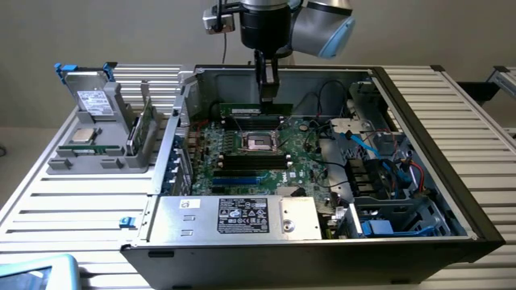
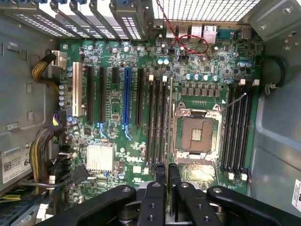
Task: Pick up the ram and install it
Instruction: 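Insert the ram into the slot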
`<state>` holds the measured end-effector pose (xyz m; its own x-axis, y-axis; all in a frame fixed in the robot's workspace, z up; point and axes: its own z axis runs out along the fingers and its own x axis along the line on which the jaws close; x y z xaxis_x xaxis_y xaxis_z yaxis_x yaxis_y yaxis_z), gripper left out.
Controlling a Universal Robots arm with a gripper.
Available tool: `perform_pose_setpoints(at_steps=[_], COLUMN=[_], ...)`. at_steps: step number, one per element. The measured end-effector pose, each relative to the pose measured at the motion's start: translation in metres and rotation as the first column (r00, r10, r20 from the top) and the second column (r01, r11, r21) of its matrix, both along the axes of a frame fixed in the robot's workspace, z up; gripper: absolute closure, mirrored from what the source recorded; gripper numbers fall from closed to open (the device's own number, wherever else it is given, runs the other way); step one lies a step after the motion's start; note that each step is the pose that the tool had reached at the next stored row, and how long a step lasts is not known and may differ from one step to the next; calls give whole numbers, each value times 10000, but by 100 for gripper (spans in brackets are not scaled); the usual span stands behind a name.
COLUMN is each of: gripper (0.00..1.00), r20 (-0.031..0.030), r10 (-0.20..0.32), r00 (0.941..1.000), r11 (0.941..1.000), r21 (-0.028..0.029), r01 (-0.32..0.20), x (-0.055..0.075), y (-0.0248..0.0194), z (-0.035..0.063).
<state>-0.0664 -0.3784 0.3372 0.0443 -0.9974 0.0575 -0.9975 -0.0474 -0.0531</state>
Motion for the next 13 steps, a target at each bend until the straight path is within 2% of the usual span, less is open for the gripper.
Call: perform_pose_setpoints(at_steps=[5,13], gripper=[86,86], r20=[0,-1], r10=[-33,-62], r00=[10000,10000], r11=[10000,10000], r21=[0,-15], r01=[33,62], x=[0,0], y=[-81,-99], z=[-91,-230])
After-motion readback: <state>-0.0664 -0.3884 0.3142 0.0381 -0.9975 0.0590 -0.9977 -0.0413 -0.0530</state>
